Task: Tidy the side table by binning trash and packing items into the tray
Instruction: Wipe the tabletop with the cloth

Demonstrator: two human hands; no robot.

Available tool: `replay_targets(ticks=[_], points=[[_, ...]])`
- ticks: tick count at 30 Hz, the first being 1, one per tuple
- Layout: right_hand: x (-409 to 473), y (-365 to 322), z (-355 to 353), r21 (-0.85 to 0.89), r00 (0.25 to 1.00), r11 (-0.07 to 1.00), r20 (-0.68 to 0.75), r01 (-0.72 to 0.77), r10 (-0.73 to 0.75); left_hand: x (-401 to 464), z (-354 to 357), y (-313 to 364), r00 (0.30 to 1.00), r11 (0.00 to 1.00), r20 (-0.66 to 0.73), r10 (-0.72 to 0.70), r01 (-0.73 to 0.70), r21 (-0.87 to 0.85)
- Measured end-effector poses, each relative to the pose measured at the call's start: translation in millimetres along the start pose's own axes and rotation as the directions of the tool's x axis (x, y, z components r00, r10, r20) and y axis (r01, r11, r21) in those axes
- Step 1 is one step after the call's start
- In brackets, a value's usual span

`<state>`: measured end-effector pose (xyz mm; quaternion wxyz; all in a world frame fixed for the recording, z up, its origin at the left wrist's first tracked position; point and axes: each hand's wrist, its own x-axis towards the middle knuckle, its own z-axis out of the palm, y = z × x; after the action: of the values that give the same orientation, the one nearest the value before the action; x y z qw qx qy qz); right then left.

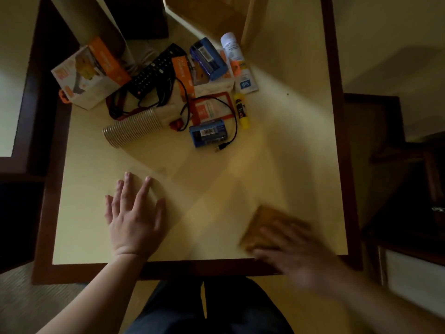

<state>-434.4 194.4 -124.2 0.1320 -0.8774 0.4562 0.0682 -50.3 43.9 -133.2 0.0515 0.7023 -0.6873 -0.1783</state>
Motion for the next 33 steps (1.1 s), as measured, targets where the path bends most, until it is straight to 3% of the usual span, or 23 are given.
replay_targets(ticks=[3, 4, 6, 7, 8, 9, 12, 13, 14, 15, 18, 19, 20, 23, 24, 25, 26, 27, 29, 30, 31, 32, 33], points=[[19.8, 115.7, -11.9, -0.062, 0.963, 0.966, -0.118, -0.251, 0.242, -0.5, 0.1, 0.8, 1.0, 1.0, -0.011, -0.005, 0.005, -0.002], [49.0, 146.5, -19.3, -0.027, 0.894, 0.909, -0.197, -0.416, 0.403, -0.7, 0.2, 1.6, 1.0, 1.0, -0.009, -0.001, 0.001, -0.002], [118.3, 180.1, -45.4, 0.109, 0.676, 0.729, -0.302, -0.676, 0.672, -1.1, -0.1, 1.4, 1.0, 1.0, -0.011, 0.003, -0.003, 0.003], [148.5, 178.5, -54.8, 0.183, 0.572, 0.625, -0.272, -0.759, 0.774, -1.0, 0.6, 0.1, 1.0, 1.0, -0.016, 0.001, -0.001, 0.001], [170.3, 165.8, -62.6, 0.236, 0.52, 0.548, -0.172, -0.803, 0.836, -0.9, 0.7, -1.4, 1.0, 1.0, -0.02, -0.001, 0.001, 0.002], [178.7, 148.9, -65.0, 0.248, 0.558, 0.565, -0.104, -0.787, 0.823, -0.4, 1.0, -2.2, 1.0, 1.0, -0.022, 0.004, -0.004, 0.004], [145.5, 107.8, -53.4, 0.112, 0.863, 0.863, -0.067, -0.492, 0.5, -0.2, 3.0, -2.7, 0.999, 1.0, -0.035, 0.011, -0.012, -0.001], [135.7, 120.2, -59.1, 0.092, 0.898, 0.896, -0.035, -0.435, 0.439, -0.1, 3.5, -2.7, 0.999, 1.0, -0.041, 0.01, -0.011, -0.002], [132.8, 142.6, -64.5, 0.083, 0.882, 0.88, -0.011, -0.469, 0.471, -0.3, 4.1, -2.5, 0.999, 1.0, -0.044, 0.013, -0.013, -0.002], [136.0, 167.9, -69.8, 0.093, 0.814, 0.811, -0.008, -0.578, 0.581, -0.6, 4.3, -2.7, 0.999, 1.0, -0.047, 0.017, -0.017, -0.004], [169.9, 217.4, -88.5, 0.228, 0.438, 0.422, 0.025, -0.878, 0.898, -1.4, 3.5, -4.3, 0.998, 1.0, -0.059, 0.026, -0.027, -0.016], [181.8, 209.7, -88.8, 0.255, 0.403, 0.385, 0.022, -0.887, 0.915, -1.5, 3.7, -4.5, 0.997, 0.999, -0.065, 0.029, -0.03, -0.015], [189.3, 193.3, -82.6, 0.254, 0.443, 0.427, 0.004, -0.868, 0.897, -1.4, 3.9, -4.5, 0.997, 0.999, -0.069, 0.031, -0.032, -0.012], [153.0, 121.7, -56.7, 0.184, 0.786, 0.78, -0.059, -0.597, 0.616, -0.9, 5.7, -4.7, 0.997, 0.999, -0.075, 0.034, -0.035, -0.012], [130.5, 116.1, -51.3, 0.148, 0.856, 0.854, -0.065, -0.499, 0.512, -0.6, 6.4, -5.1, 0.997, 0.999, -0.075, 0.035, -0.035, -0.011], [111.8, 124.7, -48.2, 0.1, 0.874, 0.877, -0.084, -0.47, 0.478, -0.9, 6.7, -5.8, 0.997, 0.999, -0.075, 0.036, -0.037, -0.011], [99.1, 139.5, -47.7, 0.095, 0.824, 0.828, -0.085, -0.553, 0.56, -1.0, 7.5, -6.6, 0.996, 0.999, -0.076, 0.04, -0.041, -0.012], [93.0, 152.2, -51.8, 0.141, 0.687, 0.69, -0.072, -0.71, 0.723, -1.0, 7.8, -7.2, 0.996, 0.999, -0.077, 0.043, -0.044, -0.016], [95.3, 149.0, -50.5, 0.247, 0.311, 0.306, -0.021, -0.92, 0.95, -1.0, 6.7, -7.9, 0.997, 0.999, -0.069, 0.039, -0.041, -0.02], [105.2, 125.4, -46.8, 0.265, 0.241, 0.231, 0.003, -0.936, 0.971, -0.7, 5.9, -7.6, 0.997, 0.999, -0.065, 0.036, -0.038, -0.022], [112.0, 91.6, -39.5, 0.246, 0.29, 0.289, -0.032, -0.925, 0.956, -0.4, 5.4, -7.4, 0.998, 0.999, -0.06, 0.034, -0.036, -0.024], [114.3, 49.8, -29.0, 0.232, 0.45, 0.45, -0.057, -0.862, 0.891, -0.7, 4.5, -7.3, 0.998, 0.999, -0.056, 0.034, -0.035, -0.024], [108.0, 7.1, -24.2, 0.207, 0.66, 0.648, -0.012, -0.733, 0.751, -0.9, 4.0, -7.5, 0.998, 0.999, -0.054, 0.035, -0.037, -0.026]])
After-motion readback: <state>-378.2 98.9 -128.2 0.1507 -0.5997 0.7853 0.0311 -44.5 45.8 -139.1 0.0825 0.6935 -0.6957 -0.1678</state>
